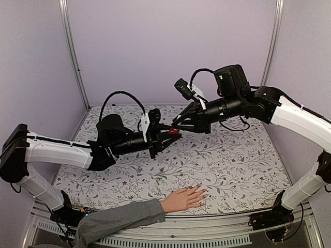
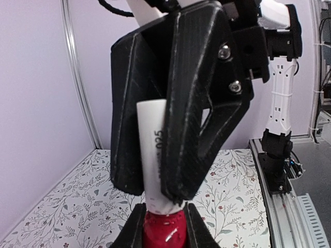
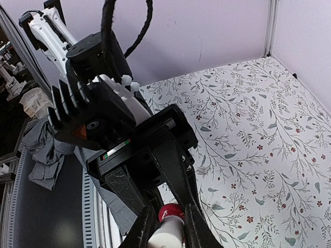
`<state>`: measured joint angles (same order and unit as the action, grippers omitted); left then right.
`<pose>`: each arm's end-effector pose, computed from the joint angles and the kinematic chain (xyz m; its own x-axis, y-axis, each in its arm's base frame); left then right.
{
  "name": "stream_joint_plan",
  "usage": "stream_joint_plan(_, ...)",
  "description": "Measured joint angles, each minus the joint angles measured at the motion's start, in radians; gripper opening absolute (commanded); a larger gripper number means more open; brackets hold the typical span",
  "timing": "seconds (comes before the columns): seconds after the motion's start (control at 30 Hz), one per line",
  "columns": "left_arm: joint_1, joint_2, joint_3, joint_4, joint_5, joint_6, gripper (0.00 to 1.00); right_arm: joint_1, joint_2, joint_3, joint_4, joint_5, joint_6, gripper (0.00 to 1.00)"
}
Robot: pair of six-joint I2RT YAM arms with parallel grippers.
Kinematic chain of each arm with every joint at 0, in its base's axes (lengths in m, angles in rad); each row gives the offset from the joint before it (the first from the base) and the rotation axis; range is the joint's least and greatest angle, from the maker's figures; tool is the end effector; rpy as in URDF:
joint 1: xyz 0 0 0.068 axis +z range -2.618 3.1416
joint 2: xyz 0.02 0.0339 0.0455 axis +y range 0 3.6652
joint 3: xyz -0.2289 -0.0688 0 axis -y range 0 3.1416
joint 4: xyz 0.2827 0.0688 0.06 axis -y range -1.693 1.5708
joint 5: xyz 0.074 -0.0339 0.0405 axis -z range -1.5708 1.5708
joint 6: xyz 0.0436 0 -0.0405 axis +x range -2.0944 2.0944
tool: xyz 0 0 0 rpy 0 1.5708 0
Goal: Paint the nails
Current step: Paint the nail polish on the nail.
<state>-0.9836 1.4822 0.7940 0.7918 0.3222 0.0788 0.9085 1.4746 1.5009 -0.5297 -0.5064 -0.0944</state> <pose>0.1940 -0.3165 0.2202 0.1330 -0.0651 -0.9890 0.9567 0.2693 0.1109 0.2153 0.3105 0.3547 -0.2057 -0.3978 -0.8941 -0.9746 0.1660 0.1504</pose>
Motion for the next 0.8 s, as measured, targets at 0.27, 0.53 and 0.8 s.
stream_joint_plan(0.27, 0.0, 0.0, 0.0, -0.006, -0.002, 0.005, 0.0, 0.0, 0.005, 0.015, -0.033, 0.004, -0.014, 0.2)
stream_joint_plan(0.53, -0.001, 0.002, 0.004, -0.014, -0.005, 0.007, 0.0, 0.0, 0.01, 0.034, -0.068, 0.027, -0.048, 0.06)
stream_joint_plan(0.8, -0.002, 0.004, 0.008, -0.02, -0.005, 0.008, 0.0, 0.0, 0.014, 0.046, -0.088, 0.03, -0.055, 0.0)
